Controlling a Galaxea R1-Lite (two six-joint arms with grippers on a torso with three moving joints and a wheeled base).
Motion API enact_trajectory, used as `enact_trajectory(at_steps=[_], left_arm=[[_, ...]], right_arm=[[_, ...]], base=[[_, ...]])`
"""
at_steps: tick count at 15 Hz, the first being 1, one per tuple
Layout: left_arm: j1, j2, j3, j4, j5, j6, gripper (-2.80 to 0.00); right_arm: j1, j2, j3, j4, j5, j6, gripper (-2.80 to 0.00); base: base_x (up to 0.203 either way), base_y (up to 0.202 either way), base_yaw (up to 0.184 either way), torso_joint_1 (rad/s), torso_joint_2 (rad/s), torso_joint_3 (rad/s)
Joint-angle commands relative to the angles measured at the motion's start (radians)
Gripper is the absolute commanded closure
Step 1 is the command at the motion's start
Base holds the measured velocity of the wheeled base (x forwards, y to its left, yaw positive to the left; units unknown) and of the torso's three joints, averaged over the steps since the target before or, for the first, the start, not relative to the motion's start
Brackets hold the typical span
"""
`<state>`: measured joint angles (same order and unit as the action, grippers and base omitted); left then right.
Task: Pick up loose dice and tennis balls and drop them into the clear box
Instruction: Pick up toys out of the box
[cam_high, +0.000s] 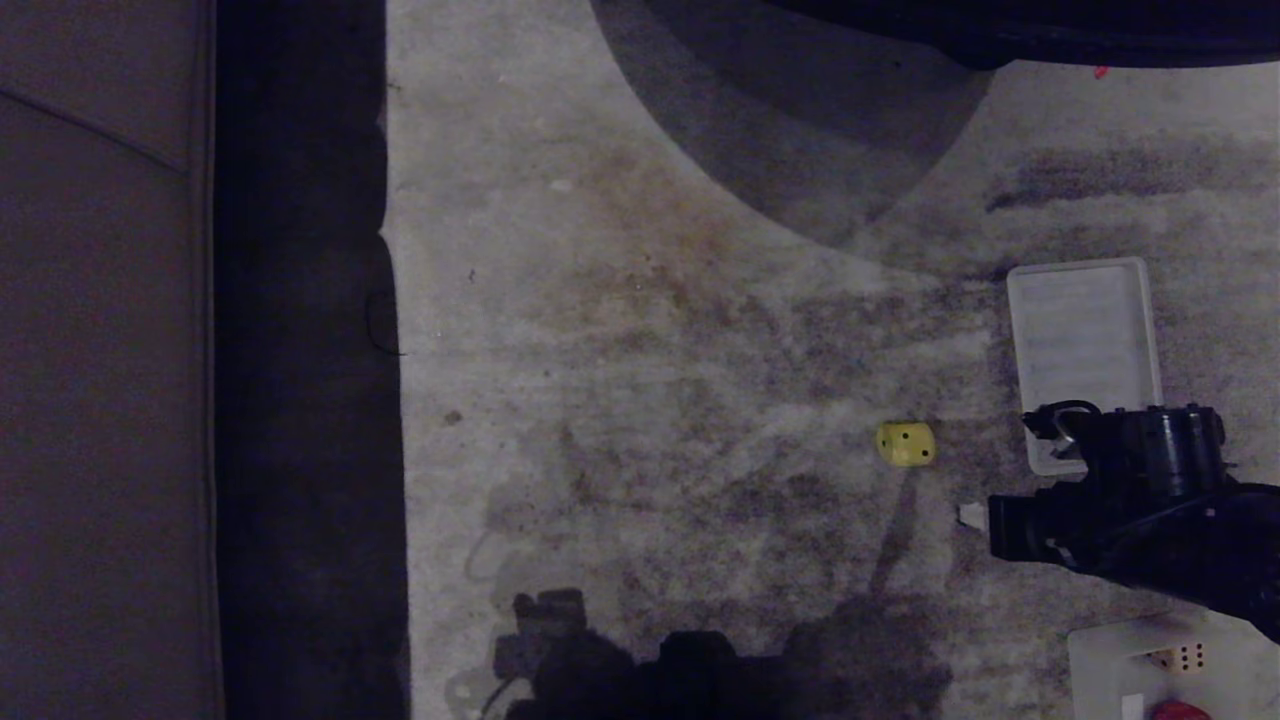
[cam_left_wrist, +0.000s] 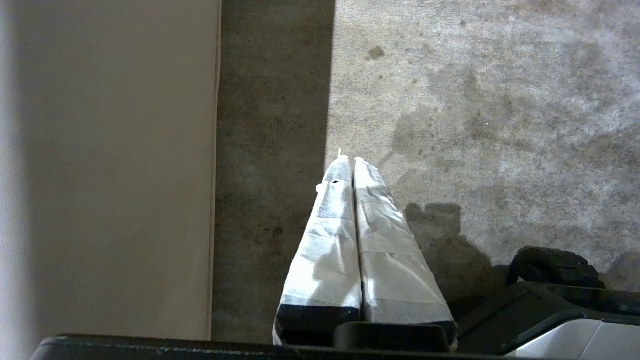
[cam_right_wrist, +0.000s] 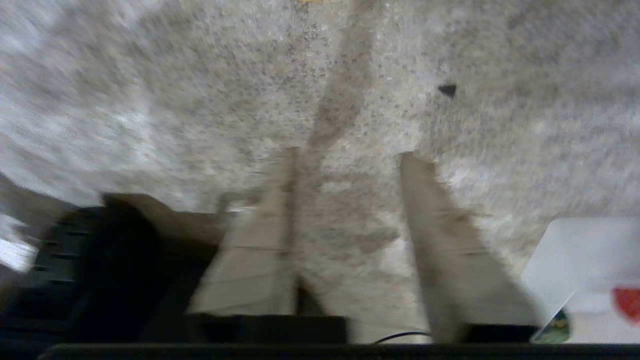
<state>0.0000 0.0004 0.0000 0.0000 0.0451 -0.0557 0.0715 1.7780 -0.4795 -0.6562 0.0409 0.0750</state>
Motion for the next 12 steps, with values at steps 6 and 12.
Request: enact_trajectory(at_steps=[6,12], left_arm=[[0.000,0.001,0.002,0.000,0.001,-0.001,0.00],[0.000,0.001,0.001,-0.001,0.001,-0.001,0.00]], right_arm=[[0.002,0.176,-0.107,-0.083,0.059,-0.021,-2.80],[0.028,0.325,-0.224,-0.144,0.057,-0.022,-2.80]], base=[[0.000,0.000,0.000,0.000,0.00,0.000],[0.000,0.000,0.000,0.000,0.00,0.000]])
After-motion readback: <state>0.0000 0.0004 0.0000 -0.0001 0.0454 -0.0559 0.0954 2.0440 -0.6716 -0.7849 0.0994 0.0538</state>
